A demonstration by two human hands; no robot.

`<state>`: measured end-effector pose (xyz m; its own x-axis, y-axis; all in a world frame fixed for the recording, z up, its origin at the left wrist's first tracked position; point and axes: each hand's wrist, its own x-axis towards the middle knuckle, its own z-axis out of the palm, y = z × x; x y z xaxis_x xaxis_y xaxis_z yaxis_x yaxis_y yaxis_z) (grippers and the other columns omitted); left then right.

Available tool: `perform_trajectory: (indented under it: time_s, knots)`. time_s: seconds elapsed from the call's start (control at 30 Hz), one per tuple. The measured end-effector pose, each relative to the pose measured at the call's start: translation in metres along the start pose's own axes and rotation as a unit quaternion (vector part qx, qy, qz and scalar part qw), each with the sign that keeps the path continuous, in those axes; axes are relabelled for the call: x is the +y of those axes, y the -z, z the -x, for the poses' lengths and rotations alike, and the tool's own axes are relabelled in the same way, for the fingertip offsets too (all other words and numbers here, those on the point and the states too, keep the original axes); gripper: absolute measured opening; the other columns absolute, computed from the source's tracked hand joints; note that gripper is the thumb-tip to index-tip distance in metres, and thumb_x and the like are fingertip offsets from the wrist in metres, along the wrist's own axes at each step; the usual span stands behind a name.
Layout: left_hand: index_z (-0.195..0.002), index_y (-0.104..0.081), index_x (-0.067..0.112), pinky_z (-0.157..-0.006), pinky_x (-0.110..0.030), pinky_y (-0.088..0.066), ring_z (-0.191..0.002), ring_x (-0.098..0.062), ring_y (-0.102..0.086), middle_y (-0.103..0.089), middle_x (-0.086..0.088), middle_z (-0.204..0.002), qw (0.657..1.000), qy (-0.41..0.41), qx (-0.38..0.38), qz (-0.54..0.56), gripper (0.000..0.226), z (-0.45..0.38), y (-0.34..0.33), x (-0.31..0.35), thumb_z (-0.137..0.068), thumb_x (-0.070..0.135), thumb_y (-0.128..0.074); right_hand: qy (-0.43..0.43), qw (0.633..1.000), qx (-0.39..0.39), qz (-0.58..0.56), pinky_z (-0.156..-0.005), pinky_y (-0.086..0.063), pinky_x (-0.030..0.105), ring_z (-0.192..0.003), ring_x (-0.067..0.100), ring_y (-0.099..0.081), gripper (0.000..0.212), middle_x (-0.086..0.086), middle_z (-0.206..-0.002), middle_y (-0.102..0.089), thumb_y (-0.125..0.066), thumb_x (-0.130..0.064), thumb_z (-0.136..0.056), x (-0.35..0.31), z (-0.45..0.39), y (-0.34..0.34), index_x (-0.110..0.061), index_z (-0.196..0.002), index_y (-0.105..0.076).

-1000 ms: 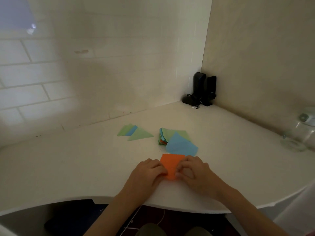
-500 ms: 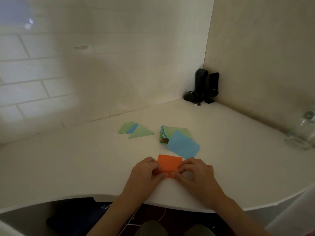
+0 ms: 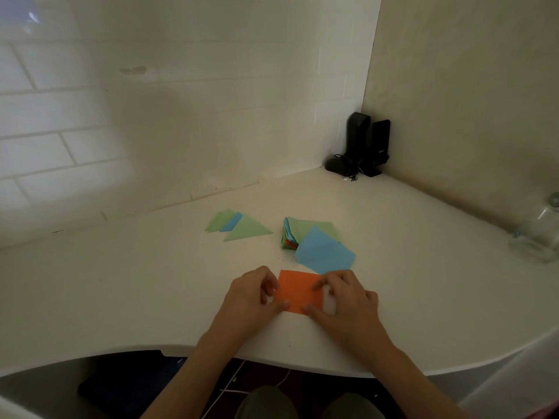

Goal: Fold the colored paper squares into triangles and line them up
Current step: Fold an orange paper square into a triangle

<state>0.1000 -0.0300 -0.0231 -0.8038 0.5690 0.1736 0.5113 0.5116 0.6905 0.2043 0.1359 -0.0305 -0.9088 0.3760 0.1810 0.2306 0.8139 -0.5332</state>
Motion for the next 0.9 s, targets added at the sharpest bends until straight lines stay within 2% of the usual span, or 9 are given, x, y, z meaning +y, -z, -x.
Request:
perform_trajectory:
  time_s: [0.17, 0.3, 0.4, 0.53, 0.6, 0.63, 0.7, 0.8, 0.9]
  knots:
    - [-0.08, -0.063, 0.025, -0.061, -0.01, -0.042, -0.065, -0.001, -0.054, -0.062, 0.007, -0.077, 0.999, 0.0, -0.009, 0.034, 0.023, 0.003, 0.007, -0.002, -0.07, 0.013, -0.079, -0.002, 0.998, -0.049, -0.028, -0.091, -0.022, 0.03, -0.104, 0.0, -0.044, 0.042, -0.022, -0.12, -0.036, -0.066, -0.049, -0.077, 0.0, -0.004, 0.007, -0.048, -0.112, -0.042]
    - [-0.076, -0.068, 0.034, -0.065, -0.008, -0.041, -0.072, -0.005, -0.056, -0.062, 0.007, -0.083, 0.999, -0.024, -0.028, 0.018, 0.025, 0.004, 0.009, -0.002, -0.076, 0.01, -0.073, 0.006, 0.996, -0.075, -0.05, -0.097, -0.026, 0.031, -0.102, -0.002, -0.043, 0.042, -0.026, -0.114, -0.04, -0.068, -0.04, -0.079, -0.001, -0.005, 0.015, -0.055, -0.105, -0.039]
    - [-0.074, -0.069, 0.04, -0.065, -0.007, -0.038, -0.072, -0.008, -0.054, -0.057, 0.003, -0.089, 0.998, -0.049, -0.044, -0.021, 0.032, 0.002, 0.009, 0.0, -0.083, 0.009, -0.067, 0.011, 0.995, -0.061, -0.084, -0.103, -0.032, 0.037, -0.103, 0.0, -0.045, 0.034, -0.029, -0.104, -0.045, -0.062, -0.027, -0.084, -0.003, -0.004, 0.02, -0.054, -0.1, -0.047]
    - [-0.08, -0.075, 0.03, -0.064, -0.012, -0.035, -0.073, -0.006, -0.048, -0.052, 0.002, -0.084, 0.992, -0.094, -0.037, -0.072, 0.032, 0.0, 0.009, 0.0, -0.085, 0.003, -0.059, 0.075, 0.997, -0.027, -0.006, -0.09, -0.031, 0.03, -0.108, 0.004, -0.045, 0.036, -0.018, -0.112, -0.052, -0.053, -0.014, -0.088, -0.001, -0.008, 0.02, -0.04, -0.112, -0.06]
    - [-0.084, -0.074, 0.026, -0.065, -0.015, -0.034, -0.076, -0.008, -0.048, -0.054, 0.004, -0.084, 0.987, -0.125, -0.03, -0.102, 0.031, 0.001, 0.007, 0.001, -0.085, 0.001, -0.056, 0.104, 0.994, -0.008, 0.036, -0.079, -0.027, 0.028, -0.103, 0.008, -0.049, 0.032, -0.015, -0.106, -0.055, -0.059, -0.016, -0.086, -0.001, -0.009, 0.019, -0.037, -0.11, -0.064]
    - [-0.087, -0.074, 0.024, -0.068, -0.018, -0.034, -0.079, -0.009, -0.049, -0.056, 0.004, -0.087, 0.984, -0.135, -0.028, -0.116, 0.026, 0.003, 0.006, 0.002, -0.086, 0.005, -0.056, 0.118, 0.992, 0.006, 0.042, -0.075, -0.027, 0.028, -0.098, 0.01, -0.052, 0.027, -0.013, -0.1, -0.058, -0.064, -0.017, -0.083, 0.0, -0.009, 0.018, -0.035, -0.104, -0.067]
    - [-0.094, -0.07, 0.021, -0.073, -0.022, -0.035, -0.085, -0.013, -0.052, -0.06, 0.004, -0.094, 0.977, -0.15, -0.018, -0.149, 0.02, 0.01, 0.001, 0.005, -0.089, 0.028, -0.053, 0.139, 0.988, 0.036, 0.055, -0.07, -0.032, 0.027, -0.086, 0.011, -0.056, 0.021, -0.013, -0.089, -0.059, -0.071, -0.02, -0.075, 0.001, -0.006, 0.017, -0.033, -0.092, -0.069]
    - [-0.095, -0.065, 0.024, -0.079, -0.028, -0.041, -0.091, -0.011, -0.055, -0.062, 0.009, -0.1, 0.965, -0.16, 0.021, -0.206, 0.052, 0.026, -0.005, 0.015, -0.083, 0.065, -0.036, 0.149, 0.986, 0.051, 0.062, -0.066, -0.037, 0.026, -0.076, 0.008, -0.054, 0.015, -0.015, -0.08, -0.055, -0.073, -0.028, -0.071, 0.0, 0.0, 0.018, -0.034, -0.084, -0.068]
    - [-0.097, -0.061, 0.028, -0.091, -0.028, -0.035, -0.103, -0.006, -0.052, -0.06, 0.015, -0.106, 0.962, -0.163, 0.043, -0.216, 0.058, 0.04, -0.01, 0.019, -0.078, 0.077, -0.035, 0.155, 0.985, 0.055, 0.06, -0.063, -0.034, 0.025, -0.07, 0.005, -0.05, 0.007, -0.016, -0.075, -0.05, -0.069, -0.035, -0.07, -0.007, 0.005, 0.016, -0.036, -0.077, -0.067]
